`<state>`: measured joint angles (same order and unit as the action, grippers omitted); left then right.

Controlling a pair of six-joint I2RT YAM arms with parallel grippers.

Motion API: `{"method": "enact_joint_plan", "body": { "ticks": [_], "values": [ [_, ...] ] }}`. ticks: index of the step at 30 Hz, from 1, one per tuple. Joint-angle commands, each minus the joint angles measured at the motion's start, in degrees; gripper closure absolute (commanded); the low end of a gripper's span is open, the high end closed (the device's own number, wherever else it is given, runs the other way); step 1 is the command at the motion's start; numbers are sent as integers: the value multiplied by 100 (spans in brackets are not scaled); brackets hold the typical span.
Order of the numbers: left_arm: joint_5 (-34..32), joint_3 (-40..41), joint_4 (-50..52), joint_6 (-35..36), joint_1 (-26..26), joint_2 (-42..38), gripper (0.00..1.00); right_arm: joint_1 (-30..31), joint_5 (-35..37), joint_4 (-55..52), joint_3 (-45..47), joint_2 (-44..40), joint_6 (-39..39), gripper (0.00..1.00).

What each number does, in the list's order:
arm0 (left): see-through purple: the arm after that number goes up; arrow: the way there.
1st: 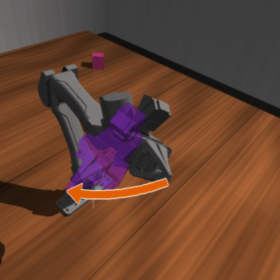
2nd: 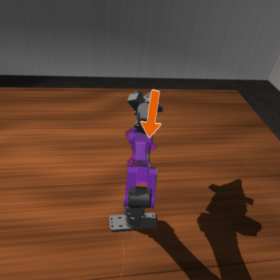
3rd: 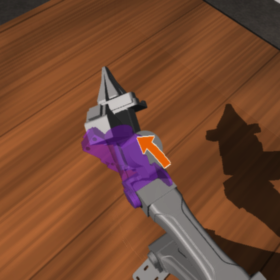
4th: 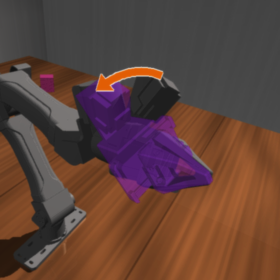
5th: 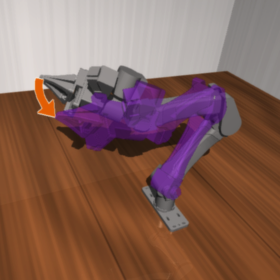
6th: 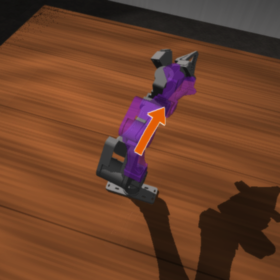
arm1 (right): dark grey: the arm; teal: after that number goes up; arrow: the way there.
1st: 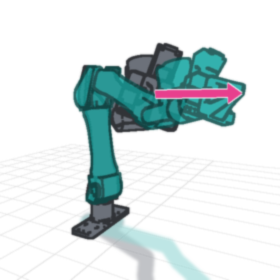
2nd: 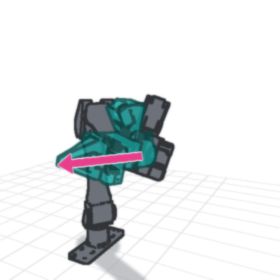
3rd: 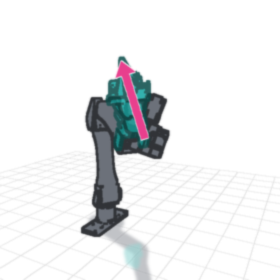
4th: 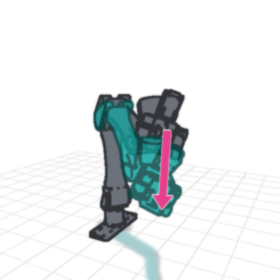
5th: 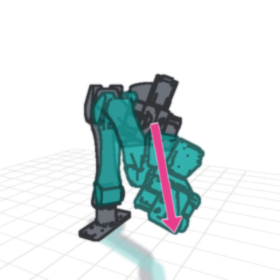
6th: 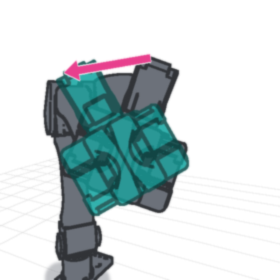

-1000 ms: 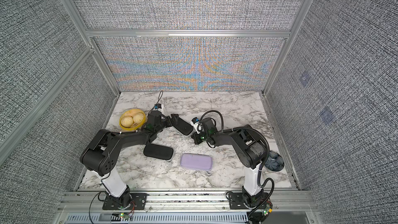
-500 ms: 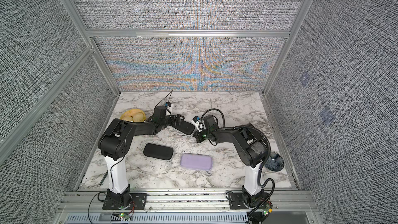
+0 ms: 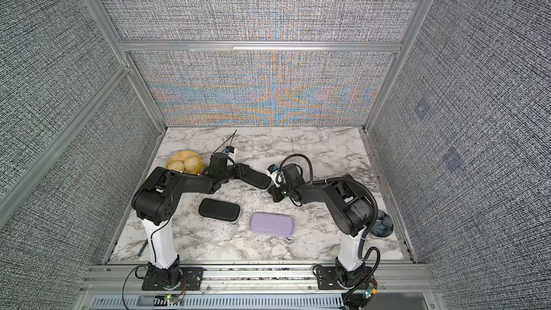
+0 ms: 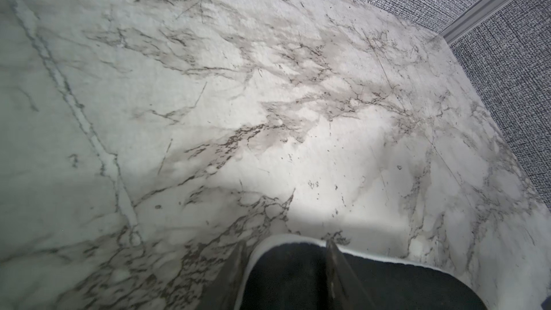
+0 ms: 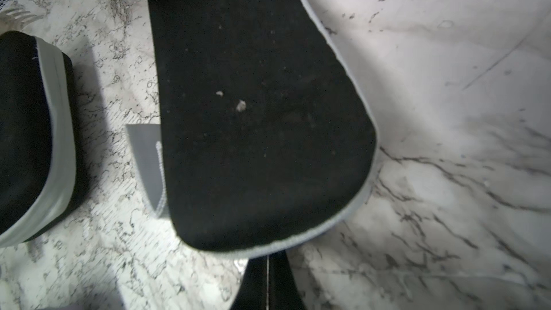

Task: Put umbrellas into zippered umbrella sleeves
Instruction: Zip the zipper on the umbrella sleeve.

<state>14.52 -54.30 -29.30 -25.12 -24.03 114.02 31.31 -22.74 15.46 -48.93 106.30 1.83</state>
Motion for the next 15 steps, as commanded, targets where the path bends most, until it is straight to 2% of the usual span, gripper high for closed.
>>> {"method": "enact_joint_plan", "body": {
  "ticks": [1, 4, 9, 15],
  "values": [
    [-353, 97, 657, -20, -47, 22, 68, 175, -73, -11, 56, -106, 56, 100],
    [-387, 101, 634, -54, -40, 32, 79, 261, -105, 30, 150, -227, 96, 100],
    [-467, 129, 593, -176, -45, 72, 81, 306, -211, 205, 276, -270, 264, 100],
    [-541, 292, 416, -377, -94, 29, 88, 613, -119, 373, 139, -96, 434, 100]
  ]
}}
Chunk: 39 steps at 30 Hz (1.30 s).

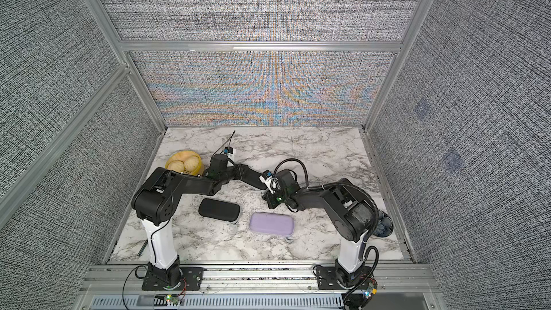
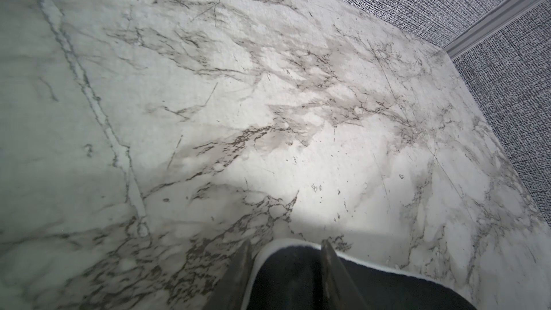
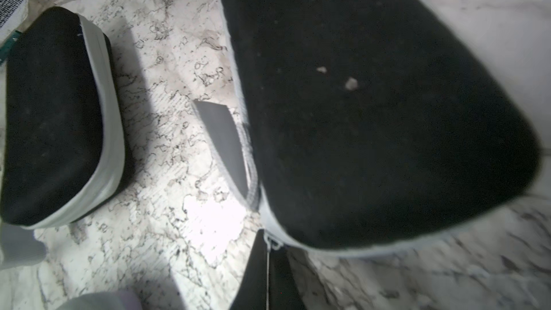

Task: Put umbrellas into zippered umbrella sleeves
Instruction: Zip the zipper on the umbrella sleeve, then reset both arms

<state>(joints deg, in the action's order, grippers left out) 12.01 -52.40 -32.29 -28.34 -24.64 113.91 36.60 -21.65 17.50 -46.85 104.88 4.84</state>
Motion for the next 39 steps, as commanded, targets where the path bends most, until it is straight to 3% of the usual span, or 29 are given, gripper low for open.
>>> {"method": "enact_joint_plan", "body": {
  "ticks": [1, 12, 17, 19, 20, 21, 22, 23, 24, 28, 31, 33, 37, 39],
  "values": [
    [-308, 124, 703, -81, -51, 34, 88, 120, -259, 207, -109, 78, 151, 100],
    [-250, 772, 239, -367, -258, -345, 92, 259, 199, 196, -926, 539, 784, 100],
    [-116, 1046, 9, -487, -278, -440, 92, 219, 194, 64, -1118, 511, 676, 100],
    [-136, 1050, 6, -465, -278, -470, 89, 160, 256, -90, -1046, 403, 549, 100],
    [-191, 1025, 73, -432, -267, -502, 79, 102, 266, -97, -771, 314, 515, 100],
    [-235, 1002, 128, -382, -251, -570, 63, 24, 265, -137, -621, 215, 521, 90],
    [-331, 998, 181, -347, -238, -654, 41, -58, 258, -240, -506, 103, 545, 73],
    [-482, 993, 299, -296, -197, -777, 9, -163, 241, -316, -362, -72, 588, 59],
    [-598, 997, 376, -247, -166, -909, 0, -245, 249, -374, -192, -251, 637, 52],
    [-851, 1085, 618, -100, -63, -1777, 0, -501, 710, -583, 428, -1303, 829, 33],
    [-1052, 1196, 780, 160, -58, -2544, 0, -562, 1667, -951, 614, -2190, 886, 1],
    [-1340, 1308, 930, 644, -61, -3135, 0, -747, 2367, -965, 684, -2551, 826, 1],
    [-3901, 1471, 1701, 1161, -46, -4298, 0, -1556, 2931, -1005, 673, -2913, 32, 1],
    [-4425, 1719, 1325, 1843, -32, -4525, 0, -1856, 3648, -931, 823, -3178, 217, 1]
  ]
}}
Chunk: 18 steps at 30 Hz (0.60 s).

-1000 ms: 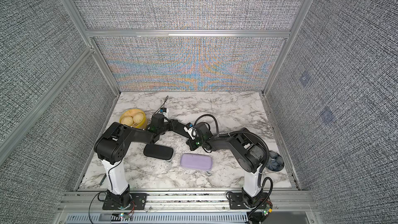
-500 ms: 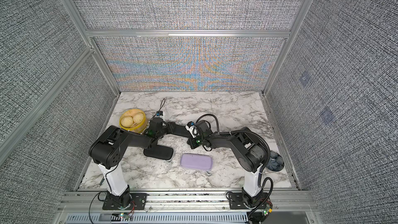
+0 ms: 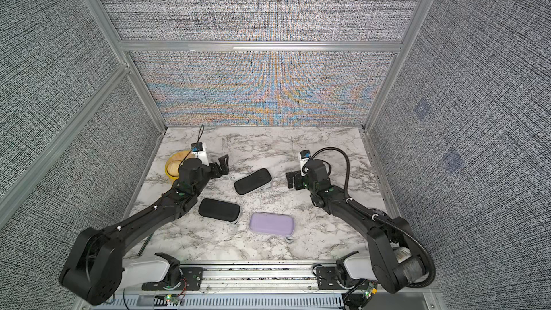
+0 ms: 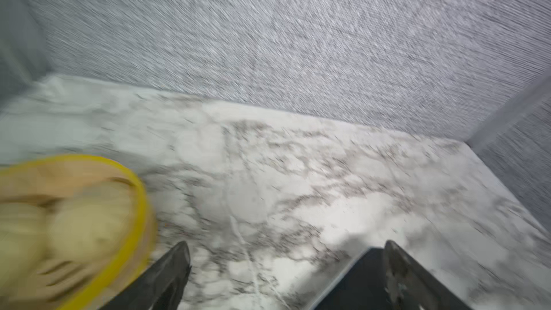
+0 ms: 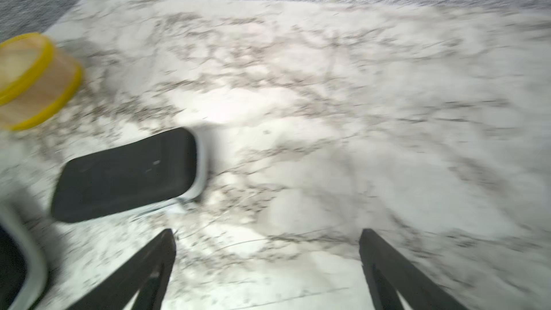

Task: Put umbrellas into zippered umbrella sleeves
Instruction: Reset both arms

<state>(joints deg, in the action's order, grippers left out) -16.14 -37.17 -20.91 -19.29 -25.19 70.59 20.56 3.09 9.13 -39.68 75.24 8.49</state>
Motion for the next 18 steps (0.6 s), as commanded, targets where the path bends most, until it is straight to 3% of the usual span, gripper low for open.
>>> {"method": "enact_joint_plan", "body": {
  "ticks": [1, 3, 4, 6, 9, 12, 13, 16, 18],
  "values": [
    [-1797, 265, -16, 1263, 21, -203, 0, -356, 1322, 266, 386, -356, -89, 1],
    [-2127, 168, 405, 1440, 28, -222, 0, -493, 1121, 1150, 910, -496, -742, 1],
    [-2286, 220, 367, 1626, 38, -175, 0, -508, 1445, 1163, 977, -565, -985, 1],
    [-2413, 423, -112, 2127, 84, 68, 0, -641, 1716, 1155, 1158, -588, -1196, 1],
    [-2216, 1003, -1812, 2735, 210, 645, 0, -885, 1539, 2556, 1705, -117, -1438, 1],
    [-1773, 1059, -1516, 2183, 709, 868, 0, -949, 1281, 4245, 2083, 605, -1601, 1],
    [-1281, 1232, -1691, 2005, 1057, 957, 1, -1004, 1161, 4452, 2111, 855, -1586, 1],
    [-1004, 1517, -2253, 1994, 1315, 841, 1, -1389, 660, 4302, 2091, 1003, -1228, 1],
    [-515, 1457, -2497, 1694, 1688, 1385, 2, -1589, 526, 4543, 1934, 1378, -1051, 1]
  ]
}}
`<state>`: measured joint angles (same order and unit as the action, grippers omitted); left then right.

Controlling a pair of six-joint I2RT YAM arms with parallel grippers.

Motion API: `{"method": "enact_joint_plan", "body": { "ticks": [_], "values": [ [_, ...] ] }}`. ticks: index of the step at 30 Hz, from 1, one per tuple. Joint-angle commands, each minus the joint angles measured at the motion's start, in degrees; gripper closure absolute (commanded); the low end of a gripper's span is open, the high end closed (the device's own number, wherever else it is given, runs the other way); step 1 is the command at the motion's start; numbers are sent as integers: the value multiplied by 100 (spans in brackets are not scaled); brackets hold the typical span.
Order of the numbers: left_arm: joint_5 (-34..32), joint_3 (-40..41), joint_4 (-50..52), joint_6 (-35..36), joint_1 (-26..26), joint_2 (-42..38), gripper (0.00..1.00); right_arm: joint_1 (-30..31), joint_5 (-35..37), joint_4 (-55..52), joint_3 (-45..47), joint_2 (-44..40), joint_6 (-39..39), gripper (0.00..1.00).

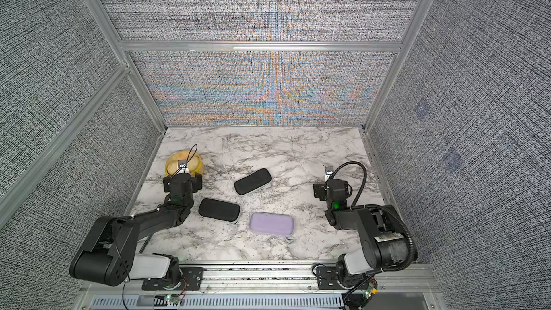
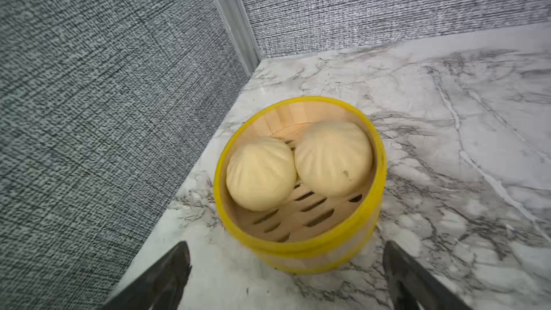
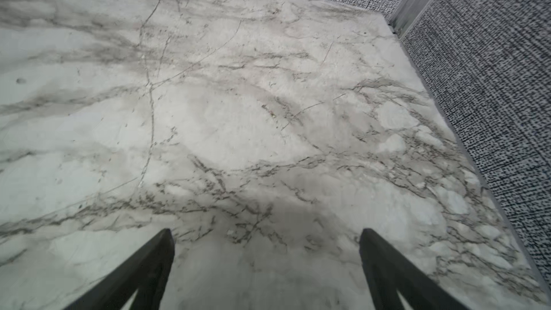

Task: Put umbrellas into zippered umbrella sleeves
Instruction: Reset both arms

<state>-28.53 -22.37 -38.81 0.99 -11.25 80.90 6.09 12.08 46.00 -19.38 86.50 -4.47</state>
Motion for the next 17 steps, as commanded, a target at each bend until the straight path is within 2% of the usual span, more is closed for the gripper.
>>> {"method": "enact_joint_plan", "body": {
  "ticks": [1, 2, 4, 5, 7, 10, 13, 17],
  "values": [
    [821, -48, -1419, -158, 378, 908, 3, -136, -283, 464, -220, 213, 292, 1],
    [816, 98, -1777, -205, 357, 903, 2, -202, -259, -139, -421, 55, 417, 1],
    [994, -267, -310, -424, 483, 519, 0, -211, -223, 339, -298, 170, 408, 1],
    [942, -162, -624, -481, 485, 595, 0, -199, -212, 612, -199, 213, 386, 1],
    [984, 73, -1505, -279, 481, 822, 0, -189, -231, 256, -293, 121, 367, 1],
    [983, 26, -1259, -340, 477, 717, 0, -130, -165, 190, -294, 63, 322, 1],
    [996, 89, -1515, -285, 480, 797, 0, -124, -139, 306, -334, 228, 334, 1],
    [999, 101, -1512, -293, 479, 779, 0, -269, -439, 195, -323, 102, 395, 1]
  ]
}}
